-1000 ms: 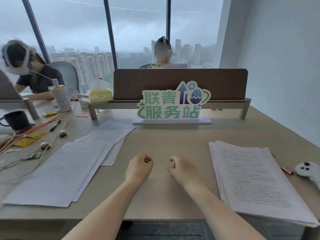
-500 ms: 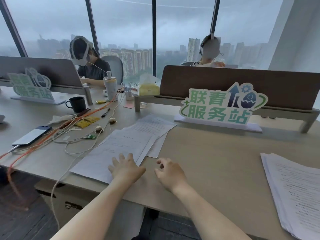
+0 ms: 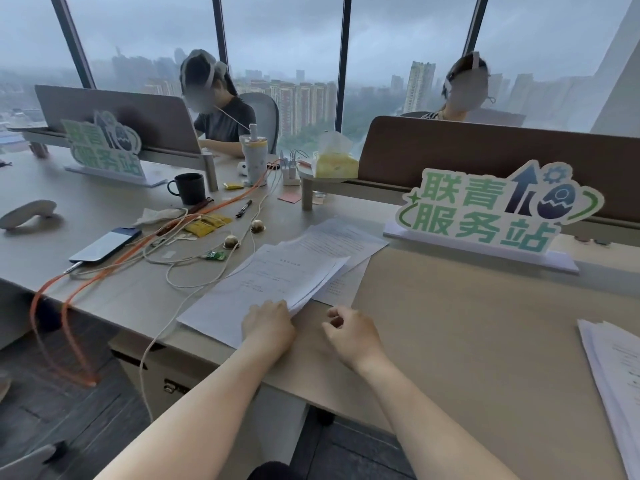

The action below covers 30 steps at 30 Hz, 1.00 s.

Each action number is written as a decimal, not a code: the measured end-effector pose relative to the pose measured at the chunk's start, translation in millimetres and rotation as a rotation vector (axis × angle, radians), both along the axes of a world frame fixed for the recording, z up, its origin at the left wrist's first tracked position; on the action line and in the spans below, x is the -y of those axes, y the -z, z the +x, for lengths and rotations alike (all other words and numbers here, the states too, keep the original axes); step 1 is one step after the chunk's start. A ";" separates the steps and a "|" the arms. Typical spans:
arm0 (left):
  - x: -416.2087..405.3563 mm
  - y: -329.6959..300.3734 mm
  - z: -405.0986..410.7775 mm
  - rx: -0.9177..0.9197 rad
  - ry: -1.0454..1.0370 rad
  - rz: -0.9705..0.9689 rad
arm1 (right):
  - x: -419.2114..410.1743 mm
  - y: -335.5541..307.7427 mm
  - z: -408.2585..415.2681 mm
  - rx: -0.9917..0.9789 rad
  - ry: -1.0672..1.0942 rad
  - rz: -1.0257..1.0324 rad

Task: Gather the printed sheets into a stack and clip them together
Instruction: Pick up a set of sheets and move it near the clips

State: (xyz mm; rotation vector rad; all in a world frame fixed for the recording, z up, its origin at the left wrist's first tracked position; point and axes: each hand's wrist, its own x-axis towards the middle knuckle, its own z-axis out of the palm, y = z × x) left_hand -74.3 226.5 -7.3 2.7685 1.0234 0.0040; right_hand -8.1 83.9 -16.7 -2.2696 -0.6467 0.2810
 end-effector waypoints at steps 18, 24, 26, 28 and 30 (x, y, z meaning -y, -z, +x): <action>72.3 -4.2 24.0 0.245 0.460 -0.234 | 34.0 -20.2 51.8 -0.610 0.328 0.364; 70.9 -7.0 38.7 0.370 0.411 -0.310 | 59.2 -8.7 82.6 -0.368 0.385 0.265; 50.9 -4.5 50.7 0.404 0.319 -0.290 | 72.1 -14.6 90.7 -0.359 0.405 0.290; 30.3 -0.1 62.4 0.372 0.232 -0.263 | 85.0 -17.9 103.5 -0.350 0.441 0.326; 14.9 3.9 73.5 0.339 0.178 -0.266 | 99.2 -20.8 117.8 -0.324 0.483 0.347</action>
